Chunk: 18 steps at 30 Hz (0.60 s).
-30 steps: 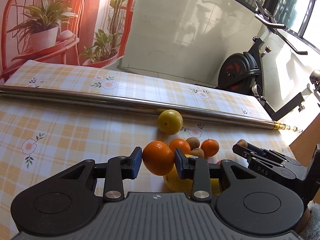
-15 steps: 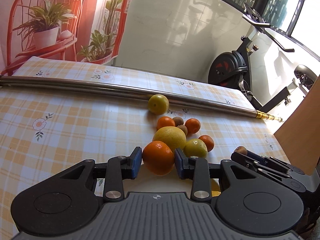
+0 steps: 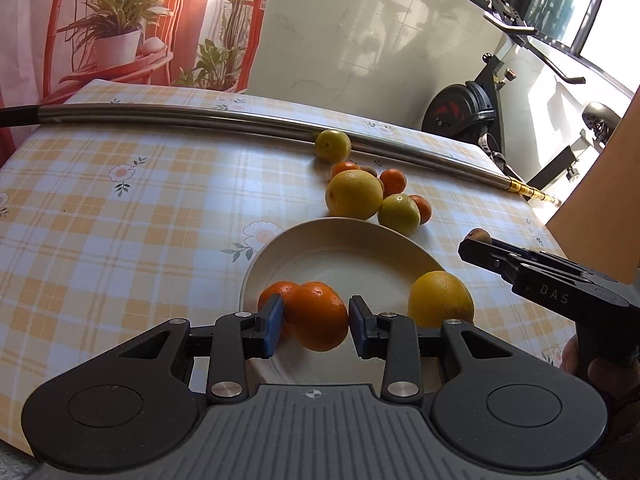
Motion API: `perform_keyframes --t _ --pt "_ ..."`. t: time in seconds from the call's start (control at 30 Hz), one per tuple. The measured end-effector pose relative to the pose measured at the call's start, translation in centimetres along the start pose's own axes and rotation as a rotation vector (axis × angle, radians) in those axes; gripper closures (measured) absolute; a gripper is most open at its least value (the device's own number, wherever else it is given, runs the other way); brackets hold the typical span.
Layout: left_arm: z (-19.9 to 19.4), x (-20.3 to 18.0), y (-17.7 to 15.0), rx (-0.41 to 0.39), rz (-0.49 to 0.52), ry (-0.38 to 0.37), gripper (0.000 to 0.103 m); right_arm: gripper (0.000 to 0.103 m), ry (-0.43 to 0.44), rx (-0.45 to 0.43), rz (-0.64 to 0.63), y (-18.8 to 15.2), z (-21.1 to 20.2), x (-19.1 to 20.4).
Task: Organize fruits
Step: 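Place the mandarin in the white plate with the left gripper while the right carries the kiwi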
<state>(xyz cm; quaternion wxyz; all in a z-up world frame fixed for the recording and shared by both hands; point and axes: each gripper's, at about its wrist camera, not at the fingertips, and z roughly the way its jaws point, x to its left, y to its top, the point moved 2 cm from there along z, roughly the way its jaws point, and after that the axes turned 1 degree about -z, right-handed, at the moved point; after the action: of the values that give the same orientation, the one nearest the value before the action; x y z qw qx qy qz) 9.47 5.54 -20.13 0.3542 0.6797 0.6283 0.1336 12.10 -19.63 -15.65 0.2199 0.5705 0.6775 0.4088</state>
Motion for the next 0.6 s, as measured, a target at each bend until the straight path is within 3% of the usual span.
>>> perform_keyframes --t 0.2,0.6 --pt "0.8 0.8 -0.9 0.068 -0.035 -0.001 0.066 0.077 0.012 0.009 -0.023 -0.1 -0.1 1.2" --pt "2.5 0.7 -0.5 0.048 0.041 0.068 0.066 0.077 0.008 0.019 -0.026 -0.3 0.2 1.3"
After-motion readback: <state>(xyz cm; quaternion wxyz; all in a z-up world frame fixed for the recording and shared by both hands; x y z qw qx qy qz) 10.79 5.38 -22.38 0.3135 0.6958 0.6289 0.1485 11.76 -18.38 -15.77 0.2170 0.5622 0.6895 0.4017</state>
